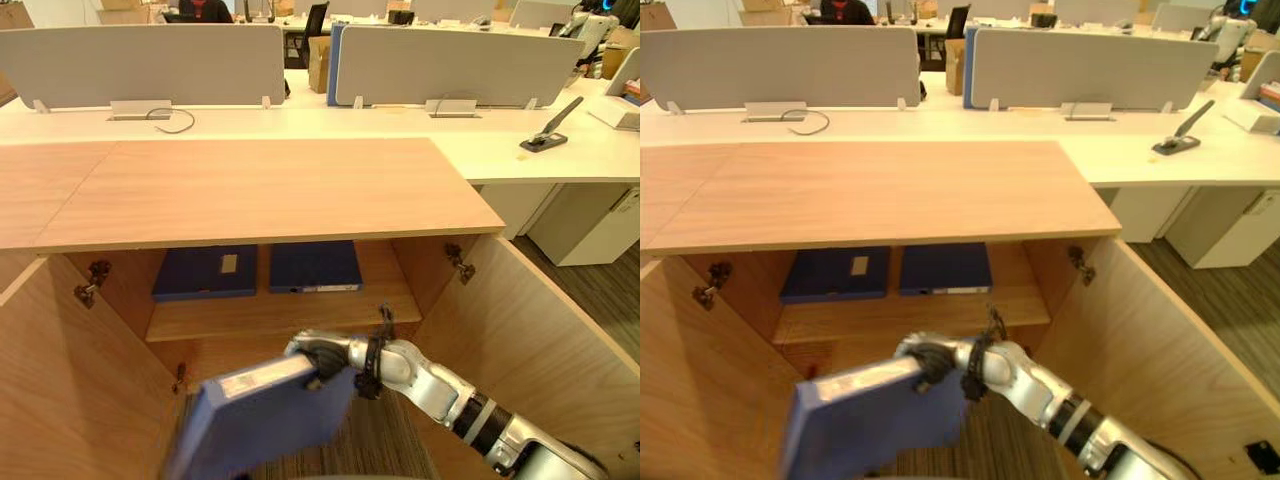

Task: Walk over to the cabinet, pick up the folder, carry it to the office cabinet, place the folder inside the office cabinet, then close the office cabinet door

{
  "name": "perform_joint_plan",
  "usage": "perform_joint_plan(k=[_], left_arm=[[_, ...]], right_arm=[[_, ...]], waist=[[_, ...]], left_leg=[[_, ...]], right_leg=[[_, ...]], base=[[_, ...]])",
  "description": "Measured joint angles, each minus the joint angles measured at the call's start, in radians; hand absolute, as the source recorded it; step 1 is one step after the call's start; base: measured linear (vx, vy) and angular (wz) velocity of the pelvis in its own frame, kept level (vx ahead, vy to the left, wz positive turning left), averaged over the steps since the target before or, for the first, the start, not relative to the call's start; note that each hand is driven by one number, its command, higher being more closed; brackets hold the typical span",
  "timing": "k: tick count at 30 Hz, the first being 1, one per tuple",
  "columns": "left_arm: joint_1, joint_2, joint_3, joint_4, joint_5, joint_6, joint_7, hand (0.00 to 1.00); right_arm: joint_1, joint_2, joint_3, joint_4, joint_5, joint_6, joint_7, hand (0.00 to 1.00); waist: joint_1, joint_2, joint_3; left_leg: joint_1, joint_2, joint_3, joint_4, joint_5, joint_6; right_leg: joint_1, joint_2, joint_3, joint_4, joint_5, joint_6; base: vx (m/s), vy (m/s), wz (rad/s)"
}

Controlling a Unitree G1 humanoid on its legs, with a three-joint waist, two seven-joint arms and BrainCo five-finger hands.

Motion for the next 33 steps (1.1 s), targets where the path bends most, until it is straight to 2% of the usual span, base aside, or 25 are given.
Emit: perform_joint_plan(k=[4,7,10,12,14,18,20,23,26,29,31,33], left_arm=[[-0.011,0.000,-0.006,0.001,0.010,0.000,0.000,0.00],[-0.027,0.000,-0.015,0.000,0.034,-0.002,0.002,0.00],[-0.034,-0.003,-0.029,-0.001,0.035,-0.009,0.010,0.00],[-0.037,-0.007,-0.037,-0.002,0.035,-0.010,0.017,0.00],[-0.044,-0.010,-0.043,-0.005,0.038,-0.015,0.020,0.00],[-0.048,-0.017,-0.039,-0.033,0.037,-0.017,0.031,0.00],[-0.048,-0.023,-0.045,-0.067,0.033,-0.017,0.041,0.00],[-0.049,-0.024,-0.075,-0.104,0.004,-0.014,0.052,0.00],[-0.049,-0.019,-0.117,-0.149,-0.056,-0.009,0.063,0.00],[-0.049,-0.015,-0.165,-0.223,-0.125,-0.008,0.069,0.00],[-0.052,-0.017,-0.207,-0.267,-0.184,-0.004,0.071,0.00],[-0.054,-0.020,-0.224,-0.299,-0.212,-0.003,0.074,0.00]], right_arm=[[0.005,-0.019,0.005,0.131,-0.040,0.000,0.008,1.00],[0.007,0.027,-0.042,0.244,-0.030,0.010,0.013,1.00],[0.024,0.094,-0.151,0.352,0.033,0.059,0.007,1.00],[0.028,0.128,-0.229,0.390,0.119,0.097,-0.006,1.00],[0.016,0.176,-0.342,0.432,0.261,0.132,-0.054,1.00],[-0.040,0.262,-0.466,0.480,0.520,0.179,-0.160,1.00],[-0.101,0.306,-0.504,0.480,0.728,0.203,-0.223,1.00],[-0.216,0.361,-0.571,0.480,0.953,0.212,-0.273,1.00],[-0.323,0.387,-0.618,0.482,1.121,0.215,-0.316,1.00],[-0.390,0.378,-0.656,0.488,1.233,0.219,-0.344,1.00],[-0.456,0.377,-0.693,0.487,1.355,0.214,-0.356,1.00],[-0.508,0.376,-0.723,0.484,1.434,0.199,-0.374,1.00]], waist=[[-0.002,0.007,0.019],[0.001,0.012,0.039],[0.005,0.025,0.061],[0.007,0.035,0.075],[0.012,0.042,0.103],[0.017,0.041,0.147],[0.020,0.040,0.174],[0.039,0.041,0.205],[0.060,0.043,0.241],[0.073,0.056,0.309],[0.074,0.092,0.372],[0.073,0.112,0.405]], left_leg=[[0.000,-0.006,-0.003,0.000,0.000,0.001],[-0.001,-0.007,-0.009,0.000,0.000,0.001],[-0.005,-0.010,-0.025,0.000,0.000,0.001],[-0.012,-0.013,-0.035,0.000,0.001,0.001],[-0.030,-0.016,-0.052,0.004,0.003,0.004],[-0.086,-0.016,-0.064,0.034,0.004,0.006],[-0.128,-0.014,-0.076,0.060,0.004,0.007],[-0.168,-0.007,-0.071,0.079,0.004,0.007],[-0.211,-0.002,-0.072,0.122,-0.004,0.006],[-0.301,-0.005,-0.096,0.284,-0.070,0.014],[-0.410,-0.008,-0.124,0.476,-0.148,0.023],[-0.480,-0.017,-0.147,0.578,-0.186,0.026]], right_leg=[[-0.002,-0.006,0.000,0.005,-0.003,0.003],[-0.002,-0.007,-0.002,0.006,-0.003,0.003],[-0.002,-0.008,-0.008,0.007,-0.004,0.003],[-0.004,-0.010,-0.018,0.007,-0.004,0.003],[-0.009,-0.011,-0.029,0.007,-0.003,0.003],[-0.037,-0.013,-0.042,0.017,-0.002,0.002],[-0.059,-0.015,-0.056,0.026,-0.002,0.001],[-0.104,-0.017,-0.055,0.052,-0.004,-0.003],[-0.141,-0.029,-0.055,0.089,-0.009,-0.009],[-0.178,-0.047,-0.057,0.168,-0.036,-0.011],[-0.239,-0.073,-0.055,0.294,-0.081,-0.009],[-0.290,-0.093,-0.051,0.378,-0.112,-0.007]], base=[[0.00,0.000,0.00],[0.00,0.000,0.01],[0.00,0.003,0.06],[0.00,0.004,0.11],[-0.01,0.006,0.16],[0.01,0.001,0.12],[-0.02,0.005,0.16],[-0.06,0.006,0.01],[-0.07,0.013,0.03],[-0.10,0.038,0.12],[-0.15,0.050,0.14],[-0.20,0.054,0.16]])
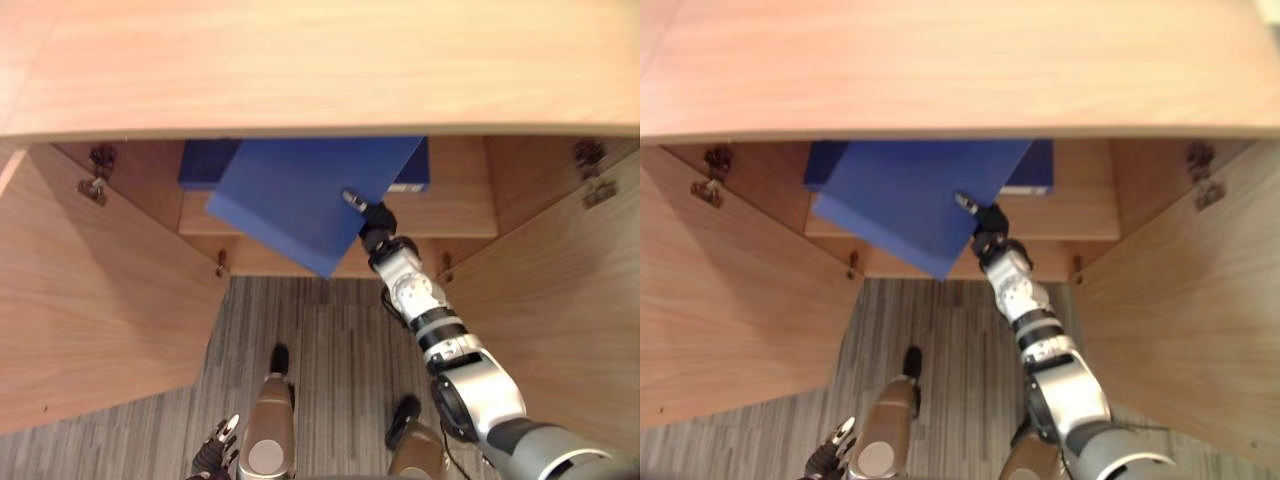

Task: Walk over to the cabinet, pick up the folder, carry it to the office cabinet, place the folder inside the office cabinet, then close the office cabinet door

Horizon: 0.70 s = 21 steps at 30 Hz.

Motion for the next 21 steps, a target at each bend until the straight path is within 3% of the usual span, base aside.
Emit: perform_joint_plan(k=[2,6,9,11,16,19,21], left_arm=[[-0.001,-0.001,-0.010,-0.025,-0.022,0.005,0.006,0.00],[-0.002,-0.002,-0.026,-0.055,-0.030,0.013,0.008,0.00],[-0.004,-0.001,-0.040,-0.076,-0.032,0.015,0.019,0.00],[-0.011,-0.002,-0.047,-0.075,-0.038,0.020,0.035,0.00],[-0.033,-0.003,-0.060,-0.068,-0.043,0.023,0.075,0.00],[-0.042,-0.004,-0.063,-0.052,-0.045,0.024,0.095,0.00],[-0.042,-0.004,-0.065,-0.049,-0.051,0.026,0.102,0.00]], right_arm=[[-0.063,-0.001,-0.011,-0.017,0.095,-0.032,-0.026,1.00],[-0.129,0.006,-0.047,-0.094,0.176,-0.075,-0.073,1.00],[-0.183,0.008,-0.093,-0.151,0.229,-0.148,-0.116,1.00],[-0.220,0.006,-0.145,-0.203,0.262,-0.236,-0.166,1.00],[-0.307,-0.019,-0.261,-0.265,0.305,-0.376,-0.265,1.00],[-0.351,-0.021,-0.290,-0.265,0.339,-0.429,-0.324,1.00],[-0.374,-0.021,-0.305,-0.262,0.340,-0.433,-0.348,1.00]], waist=[[0.005,0.010,0.032],[0.022,0.024,0.066],[0.030,0.035,0.100],[0.046,0.040,0.107],[0.055,0.046,0.129],[0.055,0.048,0.130],[0.058,0.048,0.130]], left_leg=[[-0.070,-0.002,-0.007,0.086,-0.037,-0.001],[-0.178,-0.009,-0.021,0.181,-0.056,0.011],[-0.242,-0.021,-0.038,0.223,-0.057,0.012],[-0.301,-0.025,-0.052,0.255,-0.057,0.012],[-0.413,-0.058,-0.085,0.312,-0.057,0.003],[-0.437,-0.068,-0.097,0.314,-0.052,-0.005],[-0.440,-0.068,-0.098,0.314,-0.051,-0.006]], right_leg=[[-0.065,-0.016,0.018,0.081,-0.030,0.000],[-0.165,-0.035,0.037,0.174,-0.052,-0.001],[-0.225,-0.051,0.047,0.229,-0.067,-0.003],[-0.284,-0.057,0.052,0.273,-0.079,-0.003],[-0.394,-0.096,0.055,0.381,-0.122,-0.002],[-0.420,-0.104,0.055,0.396,-0.126,0.000],[-0.422,-0.104,0.054,0.396,-0.127,0.000]], base=[[-0.21,0.036,0.05],[-0.14,0.008,0.05],[-0.10,-0.009,0.12],[-0.08,-0.019,0.08],[-0.06,-0.037,0.22],[0.00,-0.018,0.09],[0.00,0.000,0.00]])
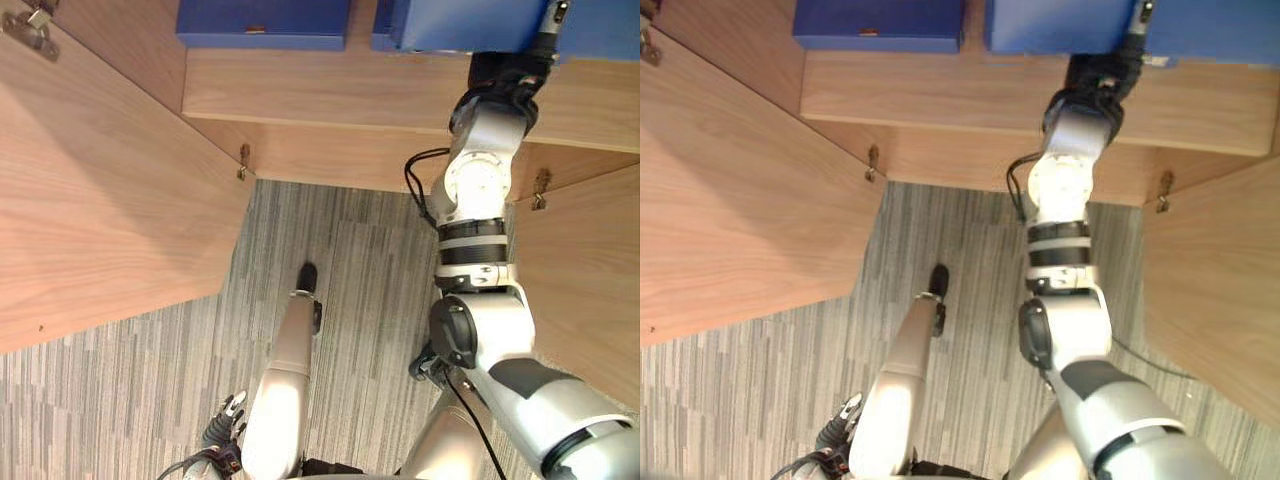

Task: Walk over to the cabinet, pick up the folder, carry it to the office cabinet, place the folder inside the office cabinet, then close the office cabinet door

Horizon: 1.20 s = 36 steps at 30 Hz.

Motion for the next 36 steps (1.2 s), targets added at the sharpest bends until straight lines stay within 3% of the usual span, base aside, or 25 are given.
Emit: perform_joint_plan(k=[7,13,21,36], left_arm=[[-0.036,0.002,-0.003,0.043,-0.011,0.004,0.022,0.00],[-0.051,0.000,-0.002,0.045,-0.011,0.001,0.037,0.00],[-0.059,-0.003,0.000,0.063,-0.010,-0.002,0.042,0.00],[-0.068,-0.020,0.026,0.095,-0.010,-0.004,0.060,0.00]], right_arm=[[-0.134,-0.024,-0.009,0.114,0.085,-0.012,-0.059,1.00],[-0.268,-0.068,0.053,0.261,0.154,0.007,-0.081,1.00],[-0.355,-0.109,0.229,0.400,0.156,0.045,-0.101,1.00],[-0.404,-0.168,0.309,0.460,0.196,0.051,-0.103,1.00]], waist=[[0.017,0.000,0.000],[0.043,0.001,-0.001],[0.043,0.004,-0.006],[0.047,0.012,-0.011]], left_leg=[[-0.012,-0.003,-0.010,-0.018,0.009,0.001],[-0.005,0.015,-0.017,-0.067,0.032,-0.003],[0.049,0.037,-0.020,-0.145,0.061,-0.015],[0.062,0.038,-0.027,-0.204,0.097,-0.025]], right_leg=[[-0.004,0.005,-0.014,-0.015,0.002,-0.007],[0.015,0.029,-0.044,-0.061,0.013,-0.022],[0.053,0.057,-0.062,-0.107,0.020,-0.034],[0.052,0.058,-0.081,-0.110,0.016,-0.045]], base=[[0.01,0.000,0.03],[0.04,-0.020,0.01],[0.04,-0.045,-0.02],[0.01,-0.002,0.02]])
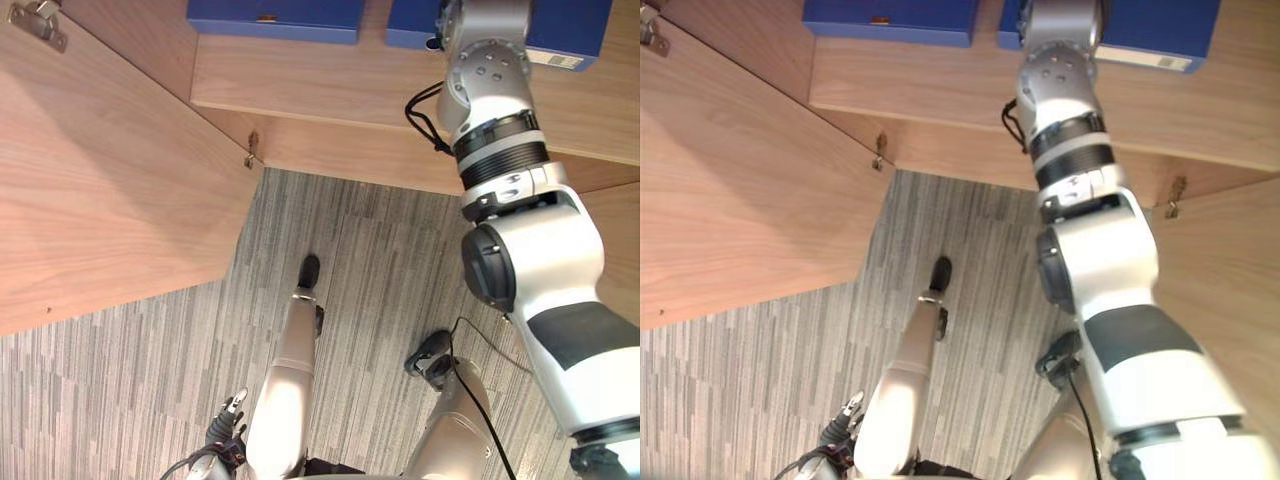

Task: Walk over to the cabinet, pick up the folder, carry it to the office cabinet, place the folder inside the office cabinet, then close the office cabinet door

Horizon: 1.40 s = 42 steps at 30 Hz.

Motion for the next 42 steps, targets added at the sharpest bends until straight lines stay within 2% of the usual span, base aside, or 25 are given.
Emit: perform_joint_plan(k=[6,7,15,25,34,42], left_arm=[[0.000,-0.001,0.002,0.000,-0.001,-0.001,0.000,0.00],[0.000,-0.002,0.002,0.000,-0.001,-0.002,0.000,0.00],[0.000,-0.008,0.002,0.000,-0.001,-0.001,0.002,0.00],[0.000,-0.008,0.001,0.002,-0.004,-0.001,0.006,0.00],[-0.003,-0.007,-0.003,0.033,-0.006,-0.002,0.021,0.00],[-0.003,-0.004,-0.017,0.037,-0.019,-0.002,0.023,0.00]], right_arm=[[-0.002,-0.036,0.000,0.000,-0.003,0.015,-0.008,1.00],[-0.002,-0.042,0.000,0.000,-0.004,0.019,-0.008,0.00],[-0.006,-0.051,-0.005,0.000,-0.010,0.039,-0.009,0.00],[-0.006,-0.048,0.008,-0.001,-0.165,0.113,-0.006,0.00],[0.082,-0.021,-0.012,-0.001,-0.184,0.113,-0.006,0.00],[0.139,0.001,-0.084,-0.001,-0.183,0.099,-0.007,0.00]], waist=[[0.000,0.000,0.000],[0.000,0.000,0.000],[-0.001,0.014,-0.010],[-0.001,0.014,-0.010],[-0.003,0.012,-0.046],[-0.006,0.012,-0.048]], left_leg=[[0.001,-0.001,-0.001,-0.005,0.004,0.001],[0.001,-0.002,-0.001,-0.005,0.004,0.001],[0.003,-0.001,-0.001,-0.006,0.005,0.002],[0.009,0.000,0.001,-0.012,0.009,0.002],[0.032,0.015,0.014,-0.053,0.025,-0.002],[0.043,0.021,0.017,-0.068,0.030,-0.004]], right_leg=[[0.000,-0.001,-0.002,0.000,0.000,-0.001],[0.000,-0.001,-0.002,0.000,0.000,-0.001],[0.000,-0.001,-0.002,0.003,-0.001,-0.002],[0.001,-0.001,-0.001,0.002,0.001,-0.005],[0.005,0.009,-0.001,-0.022,0.010,-0.015],[0.010,0.015,-0.001,-0.029,0.011,-0.017]], base=[[0.01,0.011,0.00],[0.00,0.000,0.00],[0.00,0.000,0.00],[0.00,0.000,0.00],[0.02,0.008,-0.04],[0.01,0.009,0.00]])
